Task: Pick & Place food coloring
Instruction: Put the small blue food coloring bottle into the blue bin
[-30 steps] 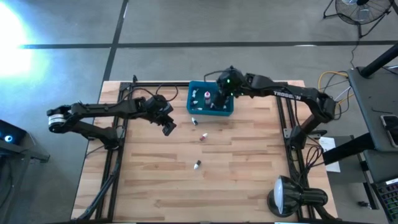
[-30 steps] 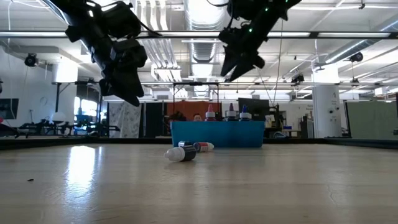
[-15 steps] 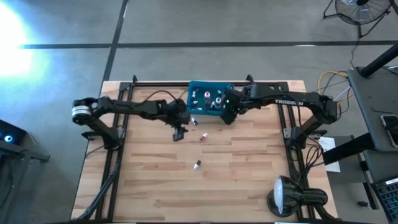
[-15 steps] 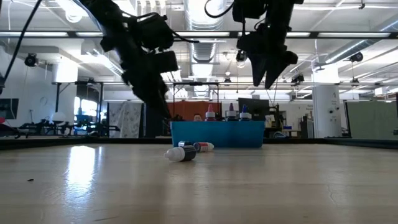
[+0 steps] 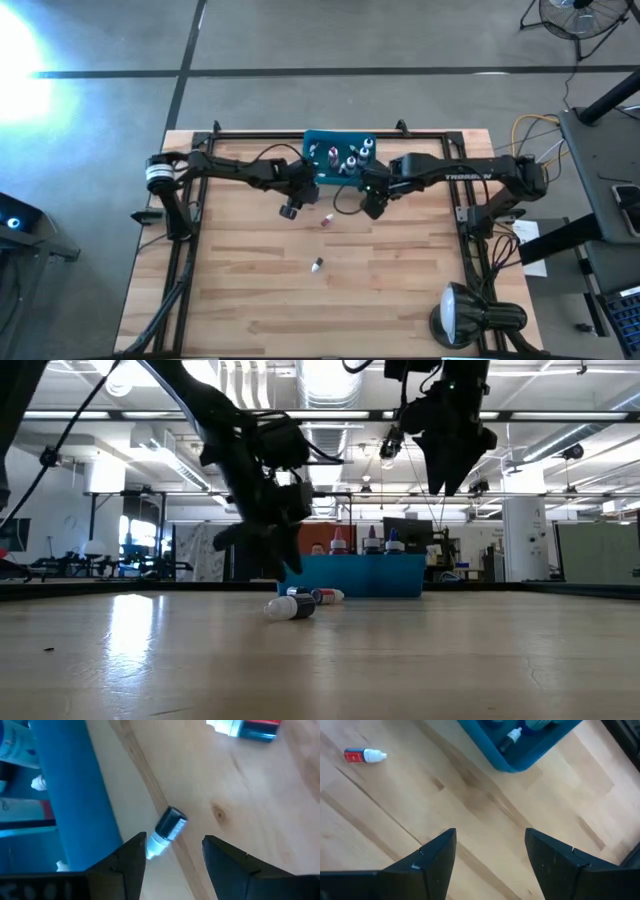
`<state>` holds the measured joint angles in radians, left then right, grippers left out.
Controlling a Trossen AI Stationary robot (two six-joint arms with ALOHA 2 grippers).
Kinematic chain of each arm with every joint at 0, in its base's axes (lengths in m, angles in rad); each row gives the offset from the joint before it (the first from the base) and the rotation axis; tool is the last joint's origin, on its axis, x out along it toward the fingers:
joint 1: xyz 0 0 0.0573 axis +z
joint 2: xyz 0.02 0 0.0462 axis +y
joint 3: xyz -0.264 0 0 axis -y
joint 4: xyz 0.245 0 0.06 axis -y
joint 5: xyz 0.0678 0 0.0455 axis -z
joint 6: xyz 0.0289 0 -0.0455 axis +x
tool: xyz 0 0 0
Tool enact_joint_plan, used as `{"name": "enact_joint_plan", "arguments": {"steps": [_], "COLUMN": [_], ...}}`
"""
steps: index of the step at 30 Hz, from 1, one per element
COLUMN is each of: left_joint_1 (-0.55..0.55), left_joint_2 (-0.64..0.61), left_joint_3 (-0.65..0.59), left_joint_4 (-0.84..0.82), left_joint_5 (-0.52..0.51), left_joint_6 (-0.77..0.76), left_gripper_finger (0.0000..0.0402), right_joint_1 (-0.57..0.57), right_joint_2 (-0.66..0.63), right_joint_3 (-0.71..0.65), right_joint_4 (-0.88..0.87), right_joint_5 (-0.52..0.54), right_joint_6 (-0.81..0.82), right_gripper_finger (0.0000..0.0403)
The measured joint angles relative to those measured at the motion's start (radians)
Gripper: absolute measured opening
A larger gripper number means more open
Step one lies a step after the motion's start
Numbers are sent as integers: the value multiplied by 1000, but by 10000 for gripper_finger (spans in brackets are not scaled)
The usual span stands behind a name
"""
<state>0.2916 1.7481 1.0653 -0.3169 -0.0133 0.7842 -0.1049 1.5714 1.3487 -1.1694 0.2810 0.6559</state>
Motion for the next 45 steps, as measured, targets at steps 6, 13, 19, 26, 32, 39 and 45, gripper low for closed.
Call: {"name": "enact_joint_plan", "arguments": {"steps": [6, 13, 19, 26, 32, 39, 45], "left_joint_1": [5, 10, 10, 9, 25, 39, 39], "left_joint_2": [78, 124, 118, 118, 120, 120, 120], "left_joint_3": [76, 95, 94, 93, 93, 93, 92], "left_joint_4": [-4, -78, -109, -117, -120, -118, -87], "left_joint_5": [-32, -18, -5, 2, 3, 1, 37], "left_joint_6": [9, -21, -92, -261, -533, -638, -610], "left_gripper_finger": [170, 170, 170, 161, 132, 102, 81], "right_joint_1": [37, 61, 62, 62, 62, 61, 61], "right_joint_2": [-39, -98, -153, -198, -211, -210, -210], "right_joint_3": [-40, -85, -141, -200, -242, -268, -270], "right_joint_4": [-2, -1, 0, 30, 89, 133, 133], "right_joint_5": [13, 41, 61, 65, 63, 63, 63], "right_joint_6": [67, 147, 208, 264, 295, 295, 291], "right_gripper_finger": [224, 224, 224, 224, 224, 224, 224]}}
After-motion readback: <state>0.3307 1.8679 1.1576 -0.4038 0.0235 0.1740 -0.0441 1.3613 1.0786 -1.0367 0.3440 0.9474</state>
